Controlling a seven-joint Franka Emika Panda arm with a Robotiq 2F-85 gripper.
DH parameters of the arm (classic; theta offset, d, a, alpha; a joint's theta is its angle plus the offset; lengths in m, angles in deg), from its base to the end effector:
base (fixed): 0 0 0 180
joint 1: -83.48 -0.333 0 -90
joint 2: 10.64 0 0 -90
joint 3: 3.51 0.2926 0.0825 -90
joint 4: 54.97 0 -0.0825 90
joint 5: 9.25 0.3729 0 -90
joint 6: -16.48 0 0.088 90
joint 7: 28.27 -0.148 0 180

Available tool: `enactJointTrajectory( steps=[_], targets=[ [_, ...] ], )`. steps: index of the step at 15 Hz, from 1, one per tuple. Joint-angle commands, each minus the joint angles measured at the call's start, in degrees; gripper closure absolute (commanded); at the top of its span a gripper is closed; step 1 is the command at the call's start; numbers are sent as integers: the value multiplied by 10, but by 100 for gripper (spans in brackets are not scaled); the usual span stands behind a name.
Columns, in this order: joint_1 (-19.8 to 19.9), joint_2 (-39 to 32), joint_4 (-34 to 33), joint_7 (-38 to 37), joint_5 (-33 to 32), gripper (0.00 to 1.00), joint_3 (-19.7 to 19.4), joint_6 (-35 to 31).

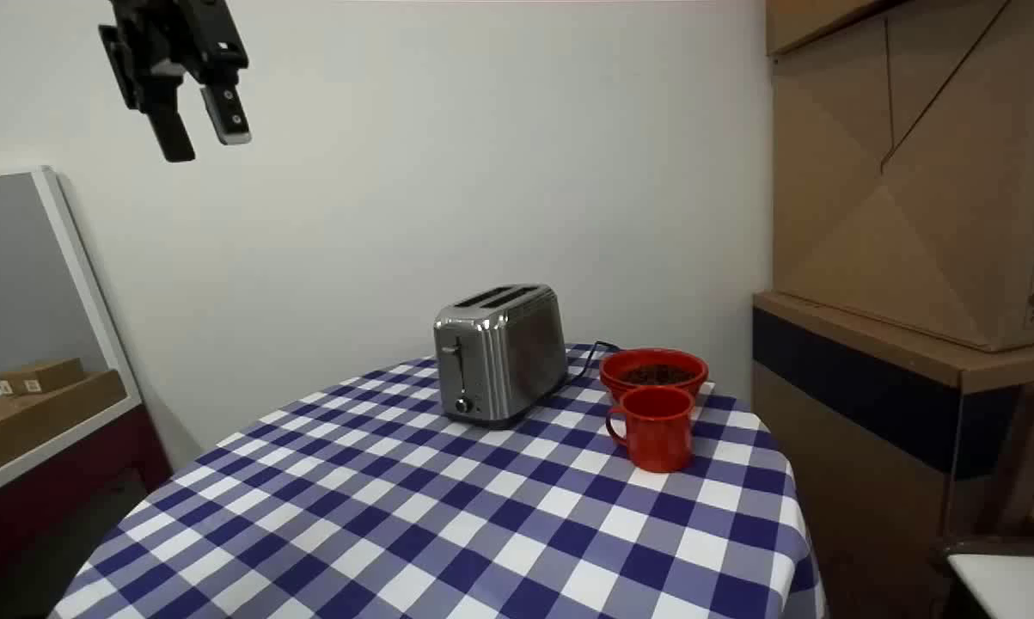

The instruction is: Turn the toaster on

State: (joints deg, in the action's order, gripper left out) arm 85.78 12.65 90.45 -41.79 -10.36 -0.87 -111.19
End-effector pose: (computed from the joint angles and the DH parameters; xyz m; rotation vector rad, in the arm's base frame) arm 0.4216 0.0003 0.3670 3.0962 -0.3448 0.1552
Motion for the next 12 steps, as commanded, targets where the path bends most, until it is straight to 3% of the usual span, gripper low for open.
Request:
enactJointTrajectory(
  steps=[1,6,12],
  targets=[
    [0,0,-1,0,0,0,0,1],
    [9,-60,-42,-1,-23,0,2,-75],
    [16,-203,-135,-1,-70,1,-3,-160]
  ],
)
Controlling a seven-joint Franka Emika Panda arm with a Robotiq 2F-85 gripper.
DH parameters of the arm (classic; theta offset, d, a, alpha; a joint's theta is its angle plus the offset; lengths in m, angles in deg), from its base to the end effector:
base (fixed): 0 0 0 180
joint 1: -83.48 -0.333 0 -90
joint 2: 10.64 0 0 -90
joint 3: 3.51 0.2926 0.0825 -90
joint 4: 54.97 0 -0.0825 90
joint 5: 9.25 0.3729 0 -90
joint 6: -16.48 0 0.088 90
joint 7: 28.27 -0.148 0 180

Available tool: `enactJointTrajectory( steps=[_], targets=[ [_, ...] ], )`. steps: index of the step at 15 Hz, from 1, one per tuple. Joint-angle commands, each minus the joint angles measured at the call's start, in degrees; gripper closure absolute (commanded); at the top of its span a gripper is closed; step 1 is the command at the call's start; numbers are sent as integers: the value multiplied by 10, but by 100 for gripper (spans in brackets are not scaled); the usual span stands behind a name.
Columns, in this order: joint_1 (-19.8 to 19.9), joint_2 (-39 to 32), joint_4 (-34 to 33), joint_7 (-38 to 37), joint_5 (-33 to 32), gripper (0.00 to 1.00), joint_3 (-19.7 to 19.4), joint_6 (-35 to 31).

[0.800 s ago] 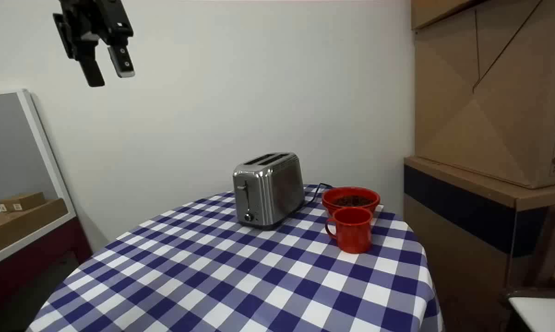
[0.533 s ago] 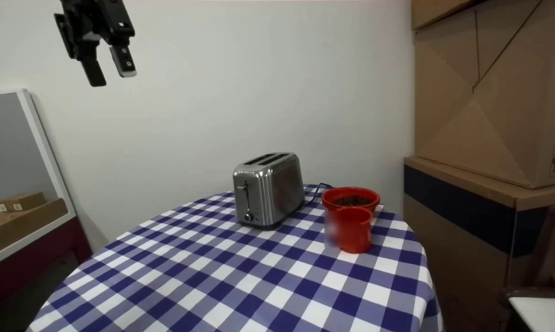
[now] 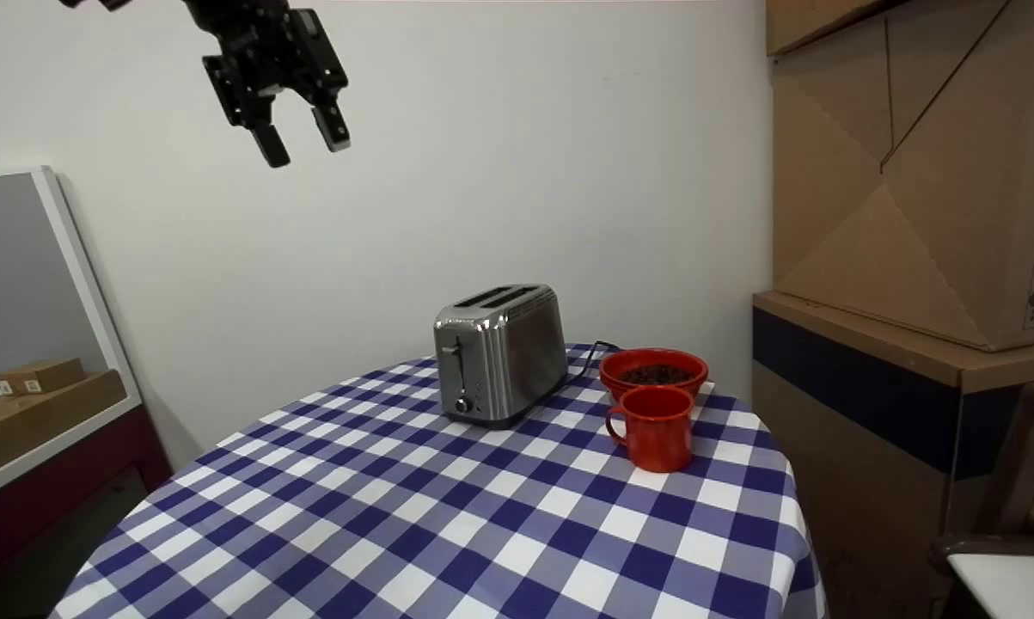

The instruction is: Turn the toaster on

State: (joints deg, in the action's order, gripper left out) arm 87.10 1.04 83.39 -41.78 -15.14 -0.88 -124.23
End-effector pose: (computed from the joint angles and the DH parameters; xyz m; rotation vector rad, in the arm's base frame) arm 0.4911 -0.0114 0.3574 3.0480 -0.2770 0.3874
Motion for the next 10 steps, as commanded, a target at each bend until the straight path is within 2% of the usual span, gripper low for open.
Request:
enactJointTrajectory(
  steps=[1,2,4,10],
  targets=[
    [-1,-110,-79,10,-21,25,-7,-39],
    [-4,-136,-99,17,-23,25,-9,-47],
    [-9,-184,-137,21,-27,34,-14,-58],
    [-31,-319,-252,10,-37,81,-36,-80]
  ],
)
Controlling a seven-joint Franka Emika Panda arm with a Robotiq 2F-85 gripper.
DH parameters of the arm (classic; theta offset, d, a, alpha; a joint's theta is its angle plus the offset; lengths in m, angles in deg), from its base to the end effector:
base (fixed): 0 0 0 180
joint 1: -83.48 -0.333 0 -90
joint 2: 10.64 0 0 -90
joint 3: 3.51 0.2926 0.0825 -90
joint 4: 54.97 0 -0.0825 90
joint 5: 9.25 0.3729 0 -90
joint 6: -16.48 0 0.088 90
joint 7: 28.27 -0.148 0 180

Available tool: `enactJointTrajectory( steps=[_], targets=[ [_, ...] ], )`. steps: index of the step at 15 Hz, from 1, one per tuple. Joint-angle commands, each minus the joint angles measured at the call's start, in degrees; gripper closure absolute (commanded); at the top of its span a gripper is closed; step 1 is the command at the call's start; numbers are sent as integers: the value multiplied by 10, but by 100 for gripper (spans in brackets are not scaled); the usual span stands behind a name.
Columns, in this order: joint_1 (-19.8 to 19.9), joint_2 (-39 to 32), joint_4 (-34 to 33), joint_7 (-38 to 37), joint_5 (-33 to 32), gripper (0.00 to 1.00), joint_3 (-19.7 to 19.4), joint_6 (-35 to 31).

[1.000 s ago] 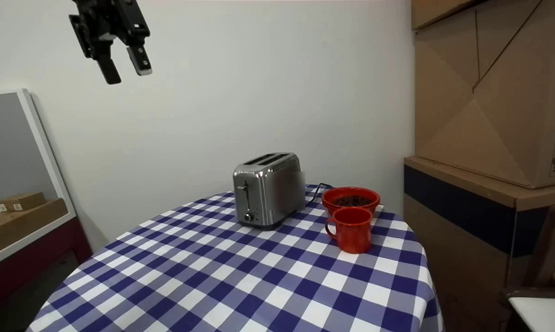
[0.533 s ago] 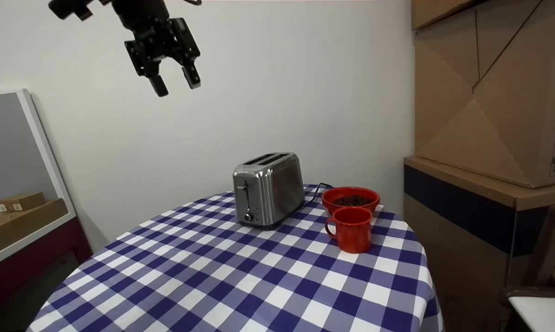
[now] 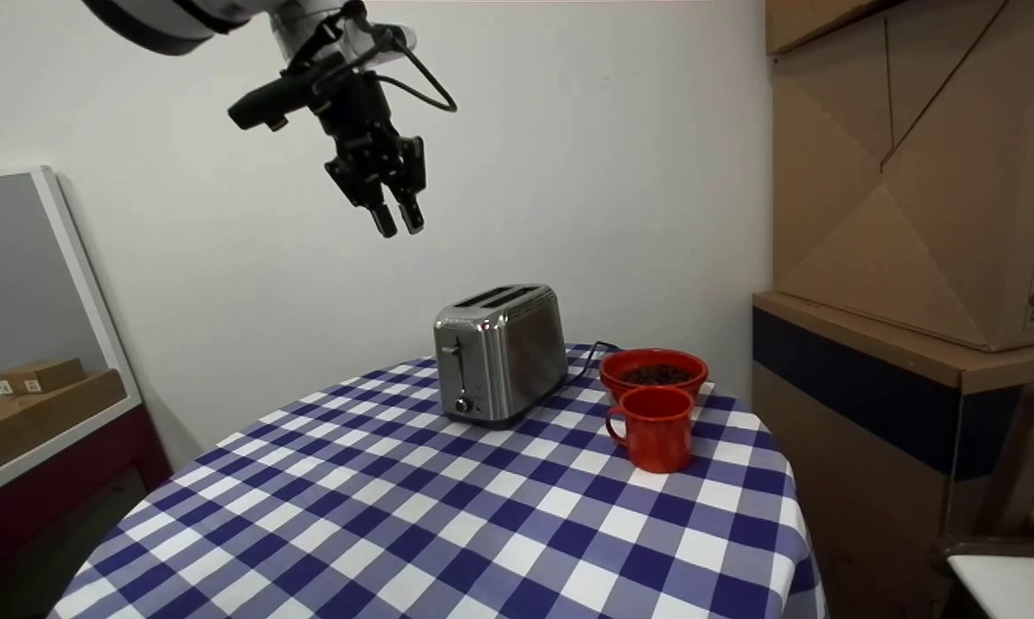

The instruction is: Turn the toaster on

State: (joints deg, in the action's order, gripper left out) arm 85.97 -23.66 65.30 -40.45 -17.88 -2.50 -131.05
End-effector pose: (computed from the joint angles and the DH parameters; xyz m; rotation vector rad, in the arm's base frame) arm 0.5958 -0.0162 0.2821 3.0422 -0.1863 0.3919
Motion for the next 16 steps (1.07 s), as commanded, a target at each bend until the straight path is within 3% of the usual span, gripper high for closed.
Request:
enactJointTrajectory(
  steps=[1,3,16],
  targets=[
    [-24,-92,-88,-4,-7,88,-23,-14],
    [-36,-130,-121,-12,-8,99,-34,-19],
    [-76,-318,-297,-9,9,100,-58,-3]
  ],
)
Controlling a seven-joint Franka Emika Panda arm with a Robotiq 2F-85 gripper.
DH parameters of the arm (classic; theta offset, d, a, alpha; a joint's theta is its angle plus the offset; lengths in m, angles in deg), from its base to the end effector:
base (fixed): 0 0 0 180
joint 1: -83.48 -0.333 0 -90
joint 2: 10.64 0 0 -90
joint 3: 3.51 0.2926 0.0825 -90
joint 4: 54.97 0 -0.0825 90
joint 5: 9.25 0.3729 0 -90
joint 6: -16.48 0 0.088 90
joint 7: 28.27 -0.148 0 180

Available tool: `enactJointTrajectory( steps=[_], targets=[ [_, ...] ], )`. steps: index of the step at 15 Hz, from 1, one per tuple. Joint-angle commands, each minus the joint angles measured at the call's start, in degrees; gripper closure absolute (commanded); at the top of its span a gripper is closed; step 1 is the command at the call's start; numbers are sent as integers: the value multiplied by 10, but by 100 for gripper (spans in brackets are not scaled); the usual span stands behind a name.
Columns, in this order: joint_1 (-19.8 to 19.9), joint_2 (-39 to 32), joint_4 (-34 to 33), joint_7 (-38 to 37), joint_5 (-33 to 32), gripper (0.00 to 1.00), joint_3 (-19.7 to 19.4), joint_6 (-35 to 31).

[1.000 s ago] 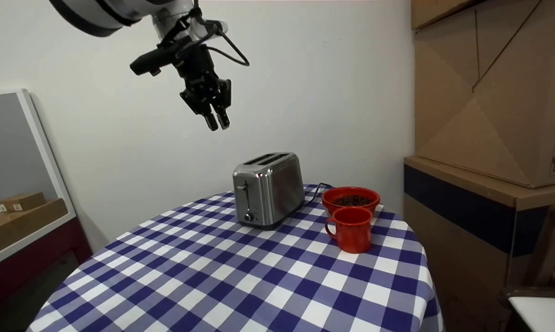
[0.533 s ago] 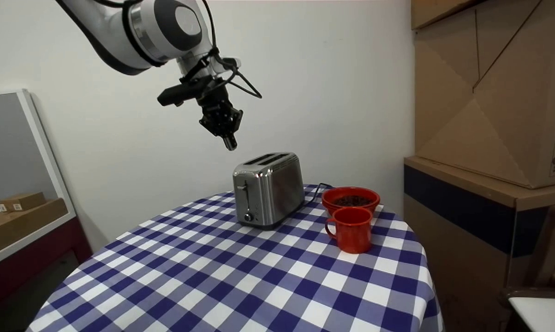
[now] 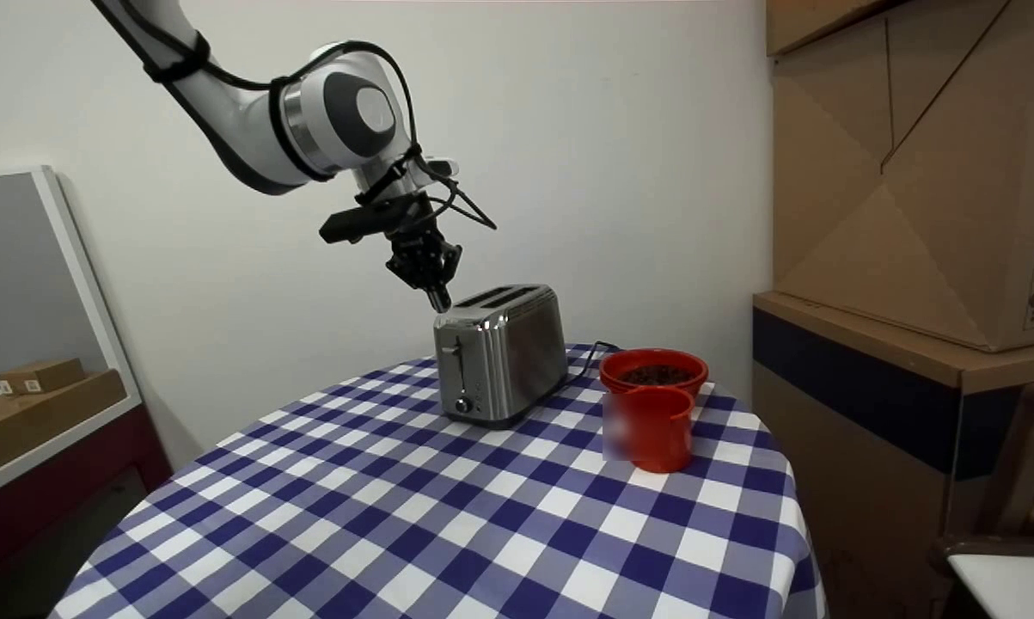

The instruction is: Turn the toaster on

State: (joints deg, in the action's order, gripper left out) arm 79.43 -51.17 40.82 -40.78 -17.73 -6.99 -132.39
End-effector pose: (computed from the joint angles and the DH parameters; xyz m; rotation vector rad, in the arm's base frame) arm 0.6882 0.0100 0.1645 3.0175 -0.1073 0.3509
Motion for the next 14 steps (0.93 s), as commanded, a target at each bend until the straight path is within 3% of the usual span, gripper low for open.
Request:
enactJointTrajectory(
  steps=[1,14],
  targets=[
    [-11,-52,-60,-5,9,100,-14,11],
    [-8,-116,-90,1,13,100,-16,28]
  ],
)
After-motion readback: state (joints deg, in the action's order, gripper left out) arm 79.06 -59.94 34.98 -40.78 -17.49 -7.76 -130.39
